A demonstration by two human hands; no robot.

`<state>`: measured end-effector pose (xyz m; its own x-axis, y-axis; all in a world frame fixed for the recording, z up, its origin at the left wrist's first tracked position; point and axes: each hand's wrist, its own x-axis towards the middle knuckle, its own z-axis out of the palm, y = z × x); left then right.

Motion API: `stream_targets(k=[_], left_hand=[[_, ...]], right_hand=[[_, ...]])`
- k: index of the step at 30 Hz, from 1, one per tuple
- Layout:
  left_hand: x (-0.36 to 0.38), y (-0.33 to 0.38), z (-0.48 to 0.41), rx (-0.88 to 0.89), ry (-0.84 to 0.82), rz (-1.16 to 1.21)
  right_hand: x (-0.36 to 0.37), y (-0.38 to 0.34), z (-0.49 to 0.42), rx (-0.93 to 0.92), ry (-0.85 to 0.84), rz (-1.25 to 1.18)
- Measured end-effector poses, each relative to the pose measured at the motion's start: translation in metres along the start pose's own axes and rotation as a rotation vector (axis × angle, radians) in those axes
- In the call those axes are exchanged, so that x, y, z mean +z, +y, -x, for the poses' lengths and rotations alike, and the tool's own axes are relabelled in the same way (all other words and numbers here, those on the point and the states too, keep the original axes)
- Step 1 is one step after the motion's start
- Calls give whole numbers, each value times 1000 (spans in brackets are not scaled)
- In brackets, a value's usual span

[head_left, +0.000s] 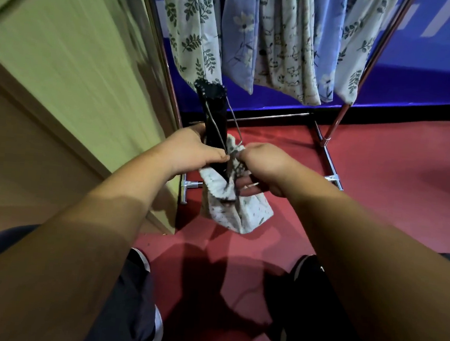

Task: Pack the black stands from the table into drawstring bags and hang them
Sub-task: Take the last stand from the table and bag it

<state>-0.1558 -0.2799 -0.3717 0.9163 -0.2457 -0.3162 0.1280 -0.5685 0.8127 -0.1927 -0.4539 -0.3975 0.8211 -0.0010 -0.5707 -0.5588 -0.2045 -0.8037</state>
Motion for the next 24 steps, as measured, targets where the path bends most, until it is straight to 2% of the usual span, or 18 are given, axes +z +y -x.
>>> stream_targets(k=[7,13,15,17,20,24], left_hand=[[-3,-2,1,-81,0,-145],[-16,-2,-1,-156,10,-344],[-21,-1,-2,-155,-23,-510],[-25,-2,-3,-155,-10,-630],[-31,-6,-4,-177,34,-618],[-25,-8,-3,-169,-13,-676]], right_hand=[[-4,-1,-9,-163,-10,-372],[-13,-2,-10,-178,116,-449],[-16,-2,-10,-185,209,-387],[-19,1,-11,-194,310,-229],[-22,7,-13,-235,430,-53],[-26,14,-16,-293,506,134]])
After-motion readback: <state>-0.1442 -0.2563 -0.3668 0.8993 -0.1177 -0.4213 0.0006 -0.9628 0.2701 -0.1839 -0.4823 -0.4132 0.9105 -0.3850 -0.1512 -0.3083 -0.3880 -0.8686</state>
